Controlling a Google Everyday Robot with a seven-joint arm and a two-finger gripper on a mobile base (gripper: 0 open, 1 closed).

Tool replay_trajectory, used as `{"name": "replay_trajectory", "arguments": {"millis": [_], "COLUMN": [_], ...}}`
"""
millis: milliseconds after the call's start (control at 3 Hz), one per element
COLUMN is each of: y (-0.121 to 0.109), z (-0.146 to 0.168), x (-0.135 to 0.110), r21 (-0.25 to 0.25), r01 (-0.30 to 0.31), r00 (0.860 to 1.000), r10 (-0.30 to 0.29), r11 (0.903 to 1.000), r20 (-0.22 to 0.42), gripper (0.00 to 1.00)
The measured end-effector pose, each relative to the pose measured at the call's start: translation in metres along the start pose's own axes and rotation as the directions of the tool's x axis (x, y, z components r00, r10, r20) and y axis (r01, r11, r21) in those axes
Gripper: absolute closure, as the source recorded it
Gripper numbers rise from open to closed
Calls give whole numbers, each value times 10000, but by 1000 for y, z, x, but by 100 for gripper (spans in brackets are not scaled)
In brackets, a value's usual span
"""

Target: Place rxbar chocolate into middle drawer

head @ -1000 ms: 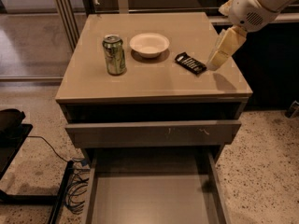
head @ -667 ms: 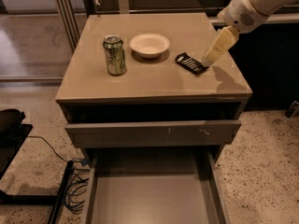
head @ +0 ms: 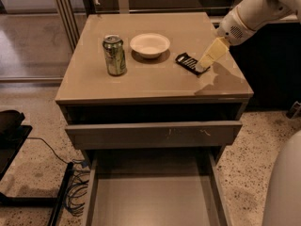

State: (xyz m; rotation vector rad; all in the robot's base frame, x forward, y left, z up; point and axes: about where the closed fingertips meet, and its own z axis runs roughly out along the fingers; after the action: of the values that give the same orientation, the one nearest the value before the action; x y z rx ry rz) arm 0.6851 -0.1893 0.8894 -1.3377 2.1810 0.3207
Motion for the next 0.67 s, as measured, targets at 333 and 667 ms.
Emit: {"name": "replay_trajectory", "arguments": {"millis": [333, 667], "y": [-3, -10], "z": [24, 45], "x": [7, 10], "r21": [-349, -543], "r01": [-412, -773], "r00": [9991, 9968], "r10": [415, 781], "r11": [9985, 9955], "r20": [82, 142], "gripper": [0, 0]}}
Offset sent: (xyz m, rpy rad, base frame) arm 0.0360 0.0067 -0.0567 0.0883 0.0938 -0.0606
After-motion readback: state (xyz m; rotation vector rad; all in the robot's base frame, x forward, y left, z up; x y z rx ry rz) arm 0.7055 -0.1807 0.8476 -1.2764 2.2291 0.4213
